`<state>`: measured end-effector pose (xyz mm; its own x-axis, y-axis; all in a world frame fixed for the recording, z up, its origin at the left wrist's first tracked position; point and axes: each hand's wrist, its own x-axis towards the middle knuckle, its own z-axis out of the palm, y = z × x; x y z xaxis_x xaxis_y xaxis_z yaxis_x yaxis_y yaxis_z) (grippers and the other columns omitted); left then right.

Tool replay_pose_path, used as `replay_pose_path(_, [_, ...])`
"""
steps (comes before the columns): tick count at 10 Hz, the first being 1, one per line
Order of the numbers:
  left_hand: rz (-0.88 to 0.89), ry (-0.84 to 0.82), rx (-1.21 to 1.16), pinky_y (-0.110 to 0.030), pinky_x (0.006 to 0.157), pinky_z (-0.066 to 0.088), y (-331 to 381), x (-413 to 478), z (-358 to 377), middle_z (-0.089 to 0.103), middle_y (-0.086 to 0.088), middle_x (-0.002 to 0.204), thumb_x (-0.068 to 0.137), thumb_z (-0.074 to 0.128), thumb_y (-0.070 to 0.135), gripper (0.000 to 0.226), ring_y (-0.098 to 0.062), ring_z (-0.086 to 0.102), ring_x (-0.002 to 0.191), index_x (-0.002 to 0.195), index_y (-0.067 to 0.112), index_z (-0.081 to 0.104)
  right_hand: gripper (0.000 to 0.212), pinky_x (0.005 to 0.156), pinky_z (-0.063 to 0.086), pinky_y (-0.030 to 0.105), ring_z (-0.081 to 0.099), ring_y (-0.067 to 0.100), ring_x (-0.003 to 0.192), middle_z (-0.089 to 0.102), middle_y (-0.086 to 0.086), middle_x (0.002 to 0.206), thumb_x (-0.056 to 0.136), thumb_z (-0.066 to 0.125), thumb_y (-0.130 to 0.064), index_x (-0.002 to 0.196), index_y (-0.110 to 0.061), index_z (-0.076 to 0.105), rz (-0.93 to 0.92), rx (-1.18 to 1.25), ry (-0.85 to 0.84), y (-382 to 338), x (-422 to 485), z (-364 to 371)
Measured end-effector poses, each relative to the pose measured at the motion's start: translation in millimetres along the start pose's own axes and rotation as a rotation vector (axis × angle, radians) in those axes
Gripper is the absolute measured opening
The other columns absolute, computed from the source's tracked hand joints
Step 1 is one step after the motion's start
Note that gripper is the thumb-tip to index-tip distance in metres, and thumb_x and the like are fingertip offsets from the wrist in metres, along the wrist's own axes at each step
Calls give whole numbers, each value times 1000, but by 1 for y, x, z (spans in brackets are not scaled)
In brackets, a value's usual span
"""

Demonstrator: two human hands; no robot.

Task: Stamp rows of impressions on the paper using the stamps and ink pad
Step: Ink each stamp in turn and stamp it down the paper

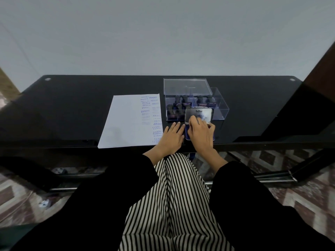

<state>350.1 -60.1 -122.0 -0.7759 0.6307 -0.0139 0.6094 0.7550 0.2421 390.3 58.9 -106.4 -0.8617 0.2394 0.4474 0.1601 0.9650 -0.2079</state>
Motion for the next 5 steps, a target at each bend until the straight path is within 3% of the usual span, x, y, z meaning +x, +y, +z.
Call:
replay_pose_path(2, [12, 9, -1, -43, 119, 7, -1, 0, 1, 8, -9, 159, 103, 23, 27, 51, -24, 3, 147, 150, 12, 10, 9, 86, 34, 40, 57, 23, 90, 61, 3, 94, 93, 43, -15, 101, -15, 49, 24, 28, -75, 0, 15, -3])
replay_pose_path(5, [13, 7, 4, -43, 119, 7, 0, 0, 1, 7, -9, 159, 103, 22, 26, 51, -24, 3, 147, 150, 12, 9, 11, 87, 35, 39, 55, 21, 92, 58, 2, 96, 94, 43, -14, 101, -14, 51, 11, 54, -8, 0, -4, 0])
